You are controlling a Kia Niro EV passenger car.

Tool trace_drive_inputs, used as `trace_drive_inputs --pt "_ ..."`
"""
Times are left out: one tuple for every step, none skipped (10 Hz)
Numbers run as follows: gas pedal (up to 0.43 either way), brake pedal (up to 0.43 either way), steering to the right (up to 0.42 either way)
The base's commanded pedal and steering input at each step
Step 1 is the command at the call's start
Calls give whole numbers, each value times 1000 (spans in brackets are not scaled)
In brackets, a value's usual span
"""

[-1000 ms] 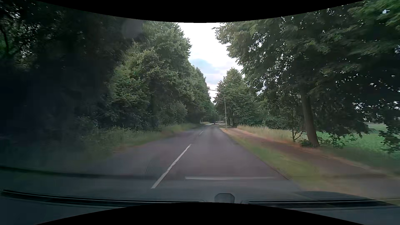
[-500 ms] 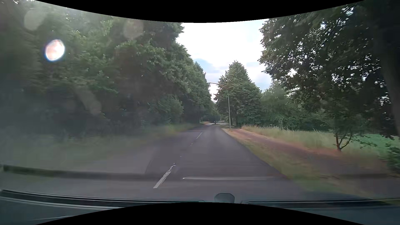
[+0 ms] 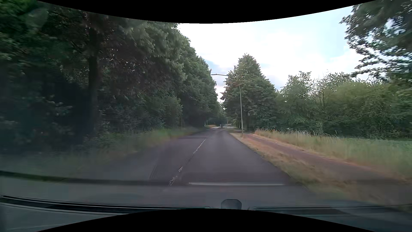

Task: Follow the waypoints while adhering to traffic rules and regulations

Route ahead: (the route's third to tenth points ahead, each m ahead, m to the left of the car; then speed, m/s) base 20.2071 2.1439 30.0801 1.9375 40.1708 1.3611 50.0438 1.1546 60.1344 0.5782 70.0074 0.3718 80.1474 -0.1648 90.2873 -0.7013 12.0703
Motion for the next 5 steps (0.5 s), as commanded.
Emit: trace_drive_inputs --pt "79 0 1" --pt "79 0 1" --pt "79 0 1" --pt "79 0 1" --pt "79 0 1"
